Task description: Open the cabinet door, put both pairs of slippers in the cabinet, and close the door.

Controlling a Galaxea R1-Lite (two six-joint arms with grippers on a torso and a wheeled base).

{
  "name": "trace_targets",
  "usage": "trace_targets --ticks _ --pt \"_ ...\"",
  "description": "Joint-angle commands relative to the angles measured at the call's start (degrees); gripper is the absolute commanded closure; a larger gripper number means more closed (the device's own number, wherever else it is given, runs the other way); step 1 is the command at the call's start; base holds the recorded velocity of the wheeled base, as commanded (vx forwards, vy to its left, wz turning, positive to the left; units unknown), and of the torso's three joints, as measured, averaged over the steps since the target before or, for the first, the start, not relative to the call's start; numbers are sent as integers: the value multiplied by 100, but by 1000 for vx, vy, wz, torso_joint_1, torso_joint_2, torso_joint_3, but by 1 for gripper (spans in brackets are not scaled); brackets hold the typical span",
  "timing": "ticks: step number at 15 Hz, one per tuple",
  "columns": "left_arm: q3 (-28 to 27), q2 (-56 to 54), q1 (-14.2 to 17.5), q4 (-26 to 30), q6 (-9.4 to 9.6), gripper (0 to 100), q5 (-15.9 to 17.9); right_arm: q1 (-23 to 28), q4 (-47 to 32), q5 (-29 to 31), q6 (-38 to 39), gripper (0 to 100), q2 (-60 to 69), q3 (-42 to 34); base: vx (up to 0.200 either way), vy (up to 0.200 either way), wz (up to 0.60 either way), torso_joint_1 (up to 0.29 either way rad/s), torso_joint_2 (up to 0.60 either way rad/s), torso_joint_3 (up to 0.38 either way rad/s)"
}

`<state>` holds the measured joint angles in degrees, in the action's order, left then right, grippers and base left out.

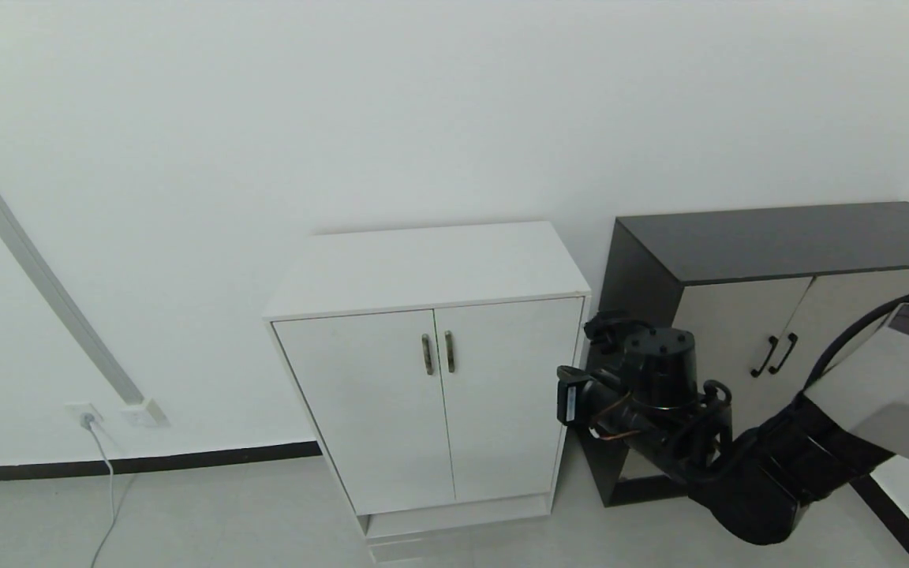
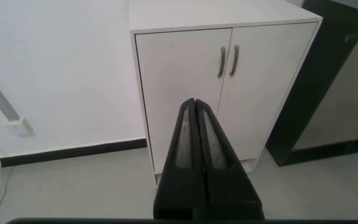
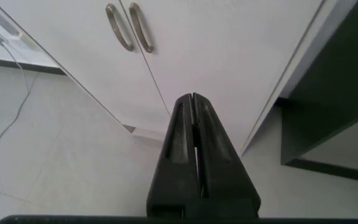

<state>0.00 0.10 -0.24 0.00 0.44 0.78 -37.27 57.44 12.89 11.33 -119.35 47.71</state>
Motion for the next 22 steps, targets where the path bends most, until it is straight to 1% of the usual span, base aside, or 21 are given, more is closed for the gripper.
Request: trace_targets --ticks 1,2,6,8,9,14,17,22 --pt "0 -1 -2 0 0 100 1 0 206 -5 1 100 228 -386 0 0 0 0 0 0" --pt "0 -1 -2 0 0 100 1 -9 373 -5 1 100 210 -544 0 0 0 0 0 0" --pt "0 -1 -2 0 9 100 1 -35 821 -23 1 100 -19 -895 200 0 0 -5 -2 4" --pt "0 -1 -2 0 9 100 1 -193 1120 -49 -8 100 -265 -1018 200 0 0 10 2 -2" --pt "0 -1 -2 0 9 100 1 -228 1226 -49 -34 100 -476 -922 200 0 0 7 2 2" --pt "0 -1 -2 0 9 100 1 -141 1164 -67 -131 100 -1337 265 0 0 0 0 0 0" --pt "0 -1 -2 0 9 100 1 79 971 -164 -306 100 -1688 906 0 0 0 0 0 0" --pt "0 -1 -2 0 9 100 1 308 716 -199 -315 100 -2022 1592 0 0 0 0 0 0"
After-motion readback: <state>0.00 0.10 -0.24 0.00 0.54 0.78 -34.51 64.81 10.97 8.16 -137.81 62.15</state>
